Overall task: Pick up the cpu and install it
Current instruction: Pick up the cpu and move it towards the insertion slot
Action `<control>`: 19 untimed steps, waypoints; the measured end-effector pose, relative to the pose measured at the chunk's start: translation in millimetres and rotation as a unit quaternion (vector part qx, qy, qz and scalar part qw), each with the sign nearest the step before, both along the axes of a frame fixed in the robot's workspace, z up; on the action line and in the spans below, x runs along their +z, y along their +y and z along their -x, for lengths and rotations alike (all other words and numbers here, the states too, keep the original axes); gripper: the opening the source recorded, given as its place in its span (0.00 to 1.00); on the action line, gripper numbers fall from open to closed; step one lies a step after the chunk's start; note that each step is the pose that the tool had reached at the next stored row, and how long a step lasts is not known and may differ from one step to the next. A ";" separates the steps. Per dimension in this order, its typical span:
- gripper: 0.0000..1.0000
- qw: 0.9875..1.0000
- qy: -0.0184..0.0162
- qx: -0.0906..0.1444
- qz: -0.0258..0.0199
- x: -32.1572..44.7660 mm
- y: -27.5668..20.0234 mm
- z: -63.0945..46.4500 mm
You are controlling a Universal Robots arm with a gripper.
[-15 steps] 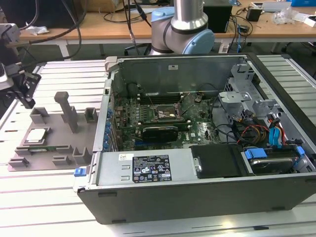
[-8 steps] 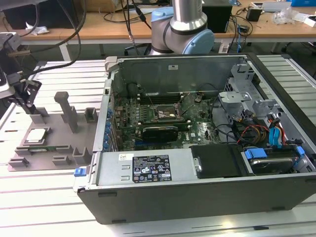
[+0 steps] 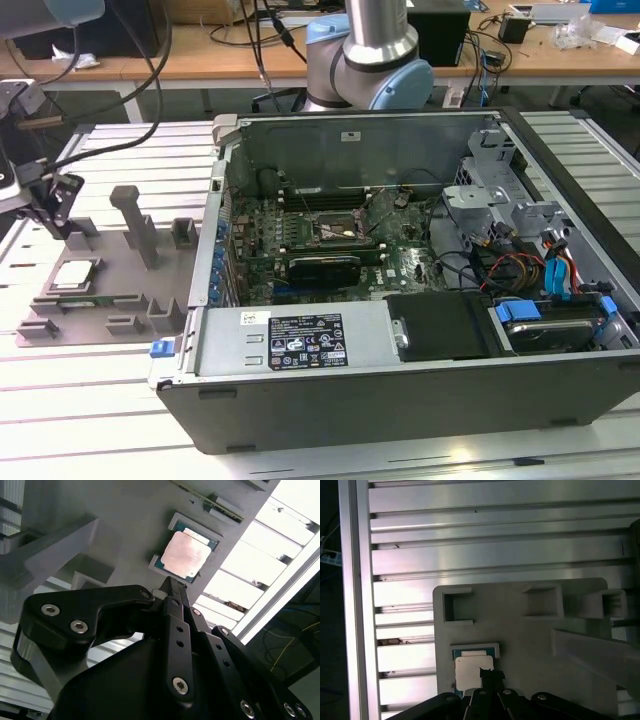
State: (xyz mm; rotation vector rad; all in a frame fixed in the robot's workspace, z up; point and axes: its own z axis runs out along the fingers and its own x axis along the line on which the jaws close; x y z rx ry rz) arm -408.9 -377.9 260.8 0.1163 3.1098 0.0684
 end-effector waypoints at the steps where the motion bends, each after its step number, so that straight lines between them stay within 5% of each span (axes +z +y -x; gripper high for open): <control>1: 0.11 1.000 0.000 0.000 0.000 -1.5 0.0 0.8; 19: 0.11 1.000 0.000 0.002 0.000 -36.1 -9.1 10.0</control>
